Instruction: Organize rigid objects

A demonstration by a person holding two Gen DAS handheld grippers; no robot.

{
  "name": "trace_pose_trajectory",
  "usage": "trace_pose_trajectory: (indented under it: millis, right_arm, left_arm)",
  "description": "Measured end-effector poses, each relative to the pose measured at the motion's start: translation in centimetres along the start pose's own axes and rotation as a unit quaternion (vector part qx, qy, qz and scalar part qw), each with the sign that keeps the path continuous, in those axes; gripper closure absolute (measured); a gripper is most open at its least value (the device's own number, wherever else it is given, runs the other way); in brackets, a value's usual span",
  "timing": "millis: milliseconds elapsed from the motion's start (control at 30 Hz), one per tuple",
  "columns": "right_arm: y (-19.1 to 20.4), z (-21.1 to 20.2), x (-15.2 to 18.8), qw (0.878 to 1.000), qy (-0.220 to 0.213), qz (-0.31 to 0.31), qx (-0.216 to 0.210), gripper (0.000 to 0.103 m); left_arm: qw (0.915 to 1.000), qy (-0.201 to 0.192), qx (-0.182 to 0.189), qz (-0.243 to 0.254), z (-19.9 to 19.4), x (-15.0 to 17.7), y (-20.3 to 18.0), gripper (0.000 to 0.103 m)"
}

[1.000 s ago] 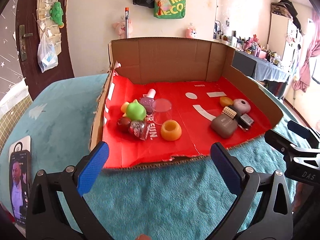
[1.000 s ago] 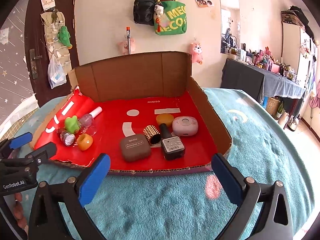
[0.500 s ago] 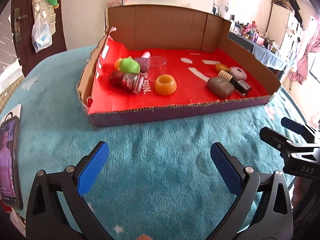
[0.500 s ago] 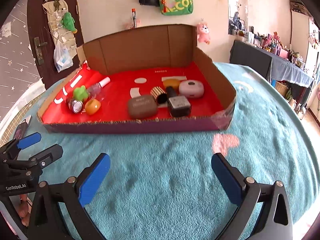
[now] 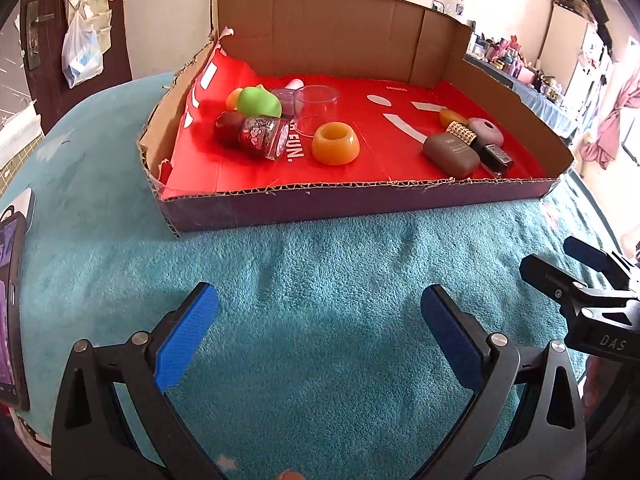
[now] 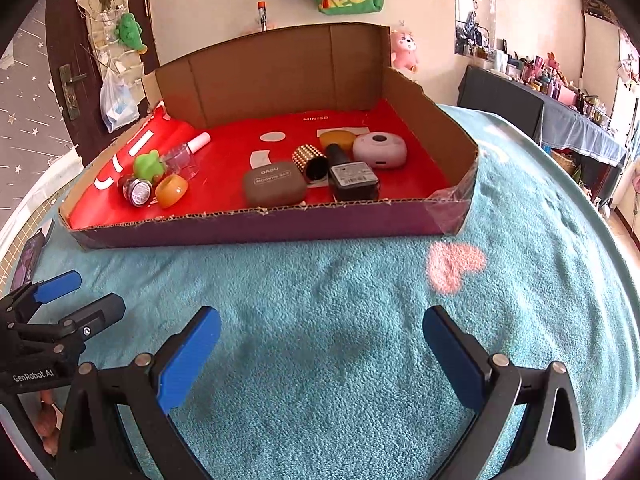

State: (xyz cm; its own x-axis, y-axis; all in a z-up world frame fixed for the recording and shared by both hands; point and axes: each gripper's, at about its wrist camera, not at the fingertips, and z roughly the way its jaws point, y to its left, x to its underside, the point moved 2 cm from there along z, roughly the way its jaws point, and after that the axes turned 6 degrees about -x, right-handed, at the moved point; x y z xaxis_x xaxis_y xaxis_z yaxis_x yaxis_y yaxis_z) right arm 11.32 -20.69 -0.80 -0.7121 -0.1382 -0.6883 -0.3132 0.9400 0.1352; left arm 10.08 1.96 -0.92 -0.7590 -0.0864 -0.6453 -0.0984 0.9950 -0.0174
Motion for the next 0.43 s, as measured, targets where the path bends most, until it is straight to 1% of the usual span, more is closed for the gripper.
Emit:
trace_pose_trajectory:
  millis: [200,433]
  right_arm:
    - [-0.02,0.44,0.34,1.000,0.009,0.001,0.000,0.000]
    - [0.05,0.59,0.57,1.000,0.012,0.000,0.002,0.000]
  left_arm:
    - [1.0000,0.002,0.005,-0.003,0.04,0.04,-0.04,0.000]
    - [1.0000,0.001,0.001,-0.007,0.20,0.13,-0.03,0.000]
